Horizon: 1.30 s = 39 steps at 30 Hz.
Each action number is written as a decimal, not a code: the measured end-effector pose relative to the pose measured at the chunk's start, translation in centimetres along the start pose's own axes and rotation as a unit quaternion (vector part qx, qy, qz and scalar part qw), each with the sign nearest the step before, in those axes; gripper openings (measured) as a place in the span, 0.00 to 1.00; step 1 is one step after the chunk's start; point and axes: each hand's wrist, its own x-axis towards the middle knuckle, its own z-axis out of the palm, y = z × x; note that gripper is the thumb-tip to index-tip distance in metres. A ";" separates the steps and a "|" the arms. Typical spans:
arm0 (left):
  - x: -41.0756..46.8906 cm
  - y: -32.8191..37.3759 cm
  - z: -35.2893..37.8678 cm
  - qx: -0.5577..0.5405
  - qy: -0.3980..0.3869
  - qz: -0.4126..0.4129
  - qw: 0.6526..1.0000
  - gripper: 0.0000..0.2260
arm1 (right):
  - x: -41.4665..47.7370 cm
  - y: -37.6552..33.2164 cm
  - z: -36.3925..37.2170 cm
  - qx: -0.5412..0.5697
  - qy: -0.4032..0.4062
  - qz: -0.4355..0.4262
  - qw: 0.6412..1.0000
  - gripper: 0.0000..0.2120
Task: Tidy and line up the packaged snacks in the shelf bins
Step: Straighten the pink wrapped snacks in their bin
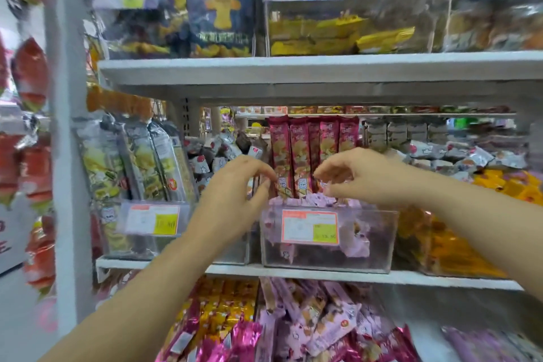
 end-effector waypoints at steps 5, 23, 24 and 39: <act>1.8 -1.8 0.7 0.014 -0.008 0.016 1.000 0.05 | 5.0 1.9 1.1 -0.057 -0.140 0.026 0.988 0.29; 1.8 -2.7 0.7 -0.104 -0.024 -0.026 0.994 0.05 | 10.9 2.9 3.4 -0.093 -0.409 0.147 0.896 0.44; 1.7 -2.7 0.7 -0.102 -0.027 -0.027 0.994 0.05 | 10.9 2.7 3.3 -0.096 -0.411 0.151 0.894 0.41; 1.7 -2.4 0.8 -0.095 -0.031 -0.021 0.995 0.07 | 5.9 1.5 -0.4 -0.045 -0.276 0.042 0.959 0.30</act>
